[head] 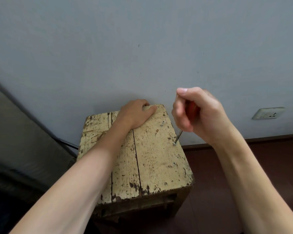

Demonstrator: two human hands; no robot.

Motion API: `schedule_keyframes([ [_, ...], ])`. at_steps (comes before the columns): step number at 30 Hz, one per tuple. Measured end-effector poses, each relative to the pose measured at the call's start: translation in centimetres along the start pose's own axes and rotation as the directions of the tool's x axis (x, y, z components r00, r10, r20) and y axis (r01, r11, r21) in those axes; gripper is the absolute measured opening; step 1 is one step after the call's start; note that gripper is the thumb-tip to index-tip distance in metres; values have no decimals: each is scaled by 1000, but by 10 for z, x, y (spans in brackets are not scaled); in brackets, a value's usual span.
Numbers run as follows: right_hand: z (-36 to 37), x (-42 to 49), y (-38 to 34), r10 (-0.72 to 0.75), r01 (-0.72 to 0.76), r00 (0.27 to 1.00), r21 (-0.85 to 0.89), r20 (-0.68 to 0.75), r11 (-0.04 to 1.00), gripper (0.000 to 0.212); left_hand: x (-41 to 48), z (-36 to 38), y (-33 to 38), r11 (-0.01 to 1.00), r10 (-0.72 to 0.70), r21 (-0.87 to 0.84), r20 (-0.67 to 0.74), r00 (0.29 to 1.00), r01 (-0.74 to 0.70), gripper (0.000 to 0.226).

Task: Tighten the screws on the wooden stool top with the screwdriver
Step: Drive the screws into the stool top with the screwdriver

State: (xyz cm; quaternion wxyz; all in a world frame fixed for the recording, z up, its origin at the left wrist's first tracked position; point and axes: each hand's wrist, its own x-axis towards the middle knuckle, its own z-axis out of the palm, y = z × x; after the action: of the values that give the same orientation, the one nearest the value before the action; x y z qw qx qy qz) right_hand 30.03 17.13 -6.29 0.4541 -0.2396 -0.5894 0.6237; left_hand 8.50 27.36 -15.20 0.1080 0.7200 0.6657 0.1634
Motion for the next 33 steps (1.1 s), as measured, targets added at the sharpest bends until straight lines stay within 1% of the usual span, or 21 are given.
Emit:
schedule_keyframes([
  [2,2,0,1,-12,14,999,38,-52,999,50,1,1,-1,1000,1,4,-13,1000,-1,56],
  [4,6,2,1,-8,19,993,94,-119,995,48,2,2,-1,1000,-1,8,-16,1000,1,56],
  [6,15,4,2,-10,39,963,105,-269,994,51,3,3,-2,1000,-7,12,-14,1000,7,57],
  [7,20,4,4,-26,67,926,97,-378,993,54,3,3,-2,1000,-8,12,-10,1000,8,58],
  [9,31,4,9,-82,138,807,52,-584,989,56,3,4,-2,1000,-9,3,-3,1000,9,60],
  [10,35,4,11,-107,164,752,28,-650,986,53,3,4,-2,1000,-9,-1,0,1000,9,60],
  [11,38,4,13,-123,179,717,12,-686,984,48,2,4,-2,1000,-11,-4,2,1000,11,60],
  [12,38,4,13,-126,186,706,10,-697,983,44,2,3,-2,1000,-12,-6,1,1000,12,60],
  [13,37,4,13,-118,180,716,19,-688,984,41,2,2,-2,1000,-14,-6,-1,1000,14,60],
  [15,30,5,11,-94,144,780,31,-619,989,31,2,2,-2,1000,-17,-3,-2,1000,17,61],
  [17,21,6,8,-96,107,852,-9,-514,994,16,2,3,-1,1000,-15,0,-7,1000,15,60],
  [18,16,6,7,-102,102,883,-26,-458,994,11,2,3,-1,1000,-12,3,-11,1000,12,60],
  [19,12,5,7,-107,109,916,-18,-387,994,11,2,2,-1,1000,-9,6,-14,1000,9,62],
  [21,4,3,6,-118,130,976,52,-183,990,23,1,1,0,1000,0,4,-12,1000,0,68],
  [23,1,1,4,-84,84,996,78,-2,993,39,0,0,0,1000,5,0,-4,1000,-5,70],
  [24,2,0,3,-54,51,998,64,41,997,46,0,0,0,1000,4,1,-4,1000,-4,66],
  [26,4,0,2,-18,17,999,47,31,999,53,1,1,-1,1000,-1,1,-8,1000,1,58],
  [29,9,1,2,-19,24,999,102,-49,994,50,2,2,-1,1000,1,6,-7,1000,-1,58],
  [31,15,3,3,-18,44,980,130,-196,991,46,2,2,-1,1000,1,12,-13,1000,-1,59],
  [32,19,3,4,-20,66,953,143,-301,988,44,2,3,-2,1000,0,14,-16,1000,0,59],
  [33,24,2,5,-27,98,908,149,-417,984,43,2,3,-2,1000,-1,13,-17,1000,2,59],
])
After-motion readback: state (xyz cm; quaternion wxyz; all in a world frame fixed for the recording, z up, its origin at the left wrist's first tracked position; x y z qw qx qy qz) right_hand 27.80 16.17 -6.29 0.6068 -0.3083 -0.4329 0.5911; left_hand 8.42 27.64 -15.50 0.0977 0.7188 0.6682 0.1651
